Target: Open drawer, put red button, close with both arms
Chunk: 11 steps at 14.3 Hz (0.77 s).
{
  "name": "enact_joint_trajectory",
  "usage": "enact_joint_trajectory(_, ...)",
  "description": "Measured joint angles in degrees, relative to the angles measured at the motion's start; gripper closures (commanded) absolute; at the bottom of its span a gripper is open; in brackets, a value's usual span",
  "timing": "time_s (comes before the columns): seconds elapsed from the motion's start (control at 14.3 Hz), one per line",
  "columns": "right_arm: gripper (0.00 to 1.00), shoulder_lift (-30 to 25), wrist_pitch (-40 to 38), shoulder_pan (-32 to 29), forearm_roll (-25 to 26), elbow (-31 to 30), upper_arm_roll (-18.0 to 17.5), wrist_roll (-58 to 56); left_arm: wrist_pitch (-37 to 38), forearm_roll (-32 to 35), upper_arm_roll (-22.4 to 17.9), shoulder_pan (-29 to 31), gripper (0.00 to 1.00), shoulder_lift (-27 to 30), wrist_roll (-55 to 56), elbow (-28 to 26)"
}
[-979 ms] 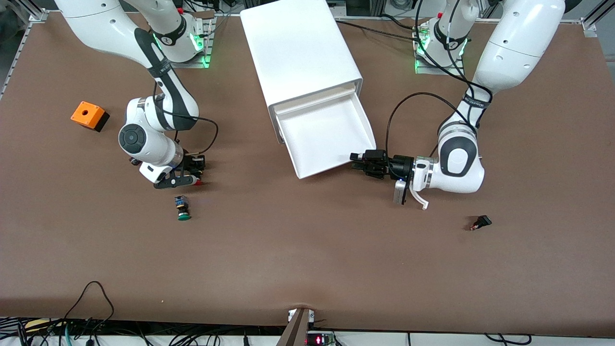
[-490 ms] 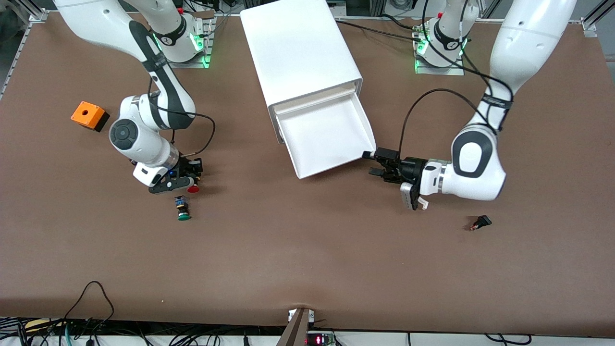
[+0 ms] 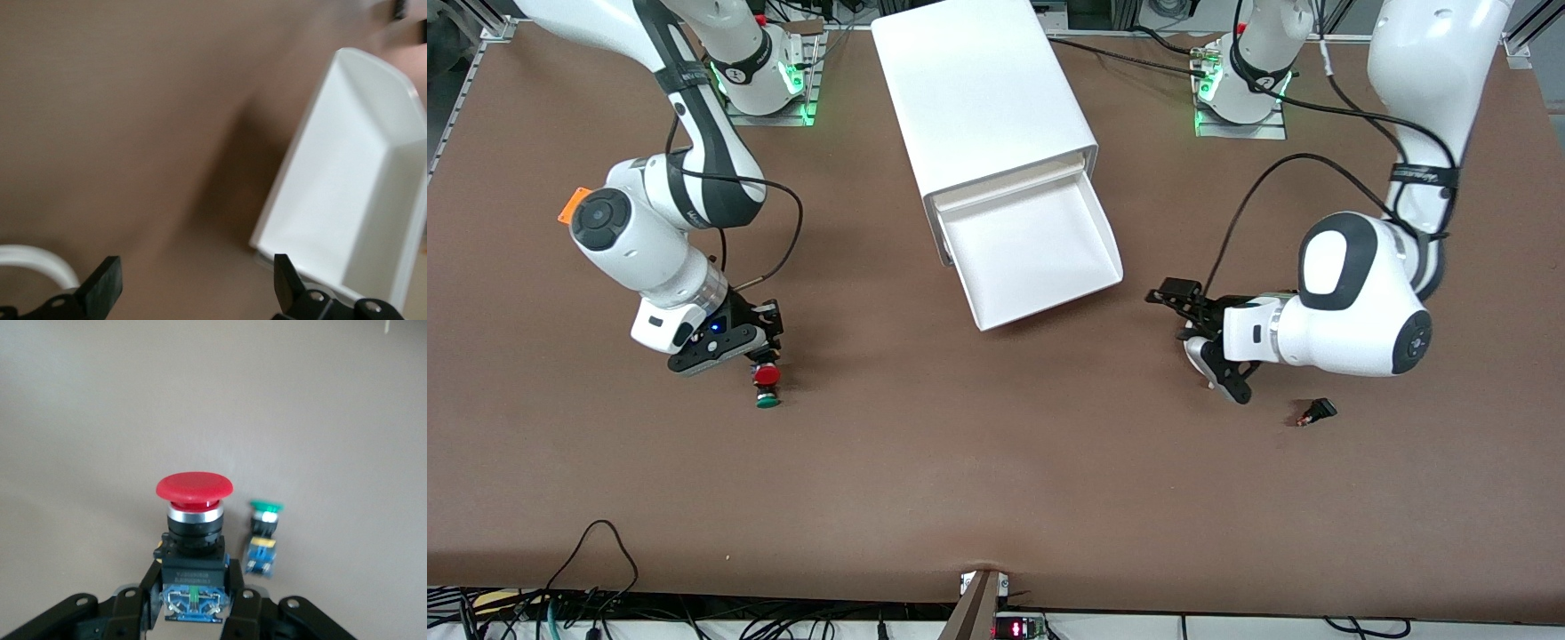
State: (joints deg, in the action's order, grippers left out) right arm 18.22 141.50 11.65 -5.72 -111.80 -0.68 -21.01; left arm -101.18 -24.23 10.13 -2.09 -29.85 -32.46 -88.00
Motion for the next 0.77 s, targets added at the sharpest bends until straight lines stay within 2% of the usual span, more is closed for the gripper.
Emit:
enact_joint_trajectory(0.21,0.78,0.0,-2.7,-0.1,2.8,5.0,0.0,-9.7,4.8,15.1,0.0,0.1,0.00,1.1,1.4,5.3)
enact_joint_trajectory(0.42,0.78,-0.1,-9.1,0.0,3.6,10.3,-0.6,-17.0,10.9,27.3,-0.1,0.1,0.00,1.7,1.8,11.3)
enact_joint_trajectory(0.63,0.78,-0.1,-15.2,0.5,3.6,15.6,-3.6,-19.3,13.8,35.6,-0.1,0.1,0.00,2.4,2.2,16.3)
enact_joint_trajectory(0.77,0.78,0.0,-18.3,2.4,4.1,18.5,-4.9,-19.4,14.2,37.0,-0.3,0.2,0.00,3.3,2.9,19.1)
